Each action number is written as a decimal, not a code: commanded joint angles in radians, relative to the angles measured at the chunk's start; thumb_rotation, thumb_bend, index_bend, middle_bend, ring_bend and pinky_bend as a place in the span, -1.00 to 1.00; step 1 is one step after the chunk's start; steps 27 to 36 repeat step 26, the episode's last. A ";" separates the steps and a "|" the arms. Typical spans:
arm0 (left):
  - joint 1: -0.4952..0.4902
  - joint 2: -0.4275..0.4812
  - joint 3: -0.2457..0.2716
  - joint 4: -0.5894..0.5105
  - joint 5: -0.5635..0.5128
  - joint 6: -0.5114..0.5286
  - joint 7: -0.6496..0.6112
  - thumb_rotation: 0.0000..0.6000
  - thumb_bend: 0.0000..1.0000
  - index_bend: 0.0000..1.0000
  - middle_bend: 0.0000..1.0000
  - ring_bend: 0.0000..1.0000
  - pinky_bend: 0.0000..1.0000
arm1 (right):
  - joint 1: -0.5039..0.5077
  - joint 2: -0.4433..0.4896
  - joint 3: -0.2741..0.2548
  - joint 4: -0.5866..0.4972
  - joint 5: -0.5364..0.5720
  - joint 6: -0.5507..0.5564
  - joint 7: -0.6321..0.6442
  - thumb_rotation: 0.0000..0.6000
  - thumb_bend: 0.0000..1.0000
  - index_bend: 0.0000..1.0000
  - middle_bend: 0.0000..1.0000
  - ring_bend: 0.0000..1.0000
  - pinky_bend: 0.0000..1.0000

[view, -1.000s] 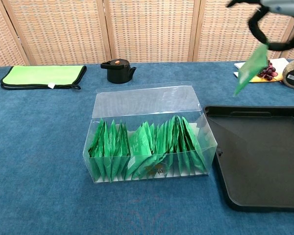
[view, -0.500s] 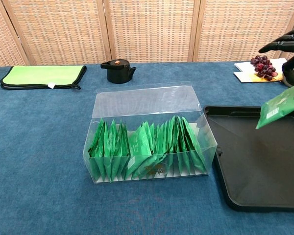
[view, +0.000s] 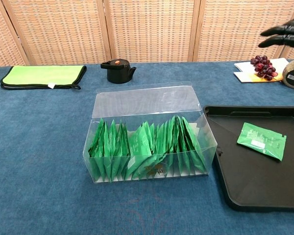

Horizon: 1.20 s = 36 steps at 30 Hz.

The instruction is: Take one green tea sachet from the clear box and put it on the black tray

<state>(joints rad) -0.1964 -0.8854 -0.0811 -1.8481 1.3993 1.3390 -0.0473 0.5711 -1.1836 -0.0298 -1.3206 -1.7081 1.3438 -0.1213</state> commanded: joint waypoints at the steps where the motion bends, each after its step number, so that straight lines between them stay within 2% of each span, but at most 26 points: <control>1: 0.000 -0.001 0.000 0.000 -0.001 0.001 0.000 1.00 -0.82 -1.00 -1.00 -1.00 -1.00 | -0.039 0.026 0.020 -0.052 0.002 0.066 -0.005 1.00 -1.00 -1.00 -1.00 -1.00 -0.98; 7: 0.000 -0.004 -0.001 0.001 0.001 0.004 0.005 1.00 -0.82 -1.00 -1.00 -1.00 -1.00 | -0.092 0.050 0.038 -0.141 0.055 0.108 -0.030 1.00 -1.00 -1.00 -1.00 -1.00 -1.00; 11: 0.001 -0.015 0.004 0.000 0.012 0.009 0.027 1.00 -0.82 -1.00 -1.00 -1.00 -1.00 | -0.203 0.033 0.041 -0.230 0.161 0.179 -0.010 1.00 -1.00 -1.00 -1.00 -1.00 -1.00; 20: 0.009 -0.033 0.008 -0.004 0.029 0.035 0.062 1.00 -0.82 -1.00 -1.00 -1.00 -1.00 | -0.309 -0.071 0.057 -0.166 0.203 0.264 -0.009 1.00 -1.00 -1.00 -1.00 -1.00 -1.00; 36: 0.010 -0.041 0.011 -0.006 0.031 0.039 0.083 1.00 -0.82 -1.00 -1.00 -1.00 -1.00 | -0.331 -0.082 0.064 -0.156 0.197 0.265 -0.009 1.00 -1.00 -1.00 -1.00 -1.00 -1.00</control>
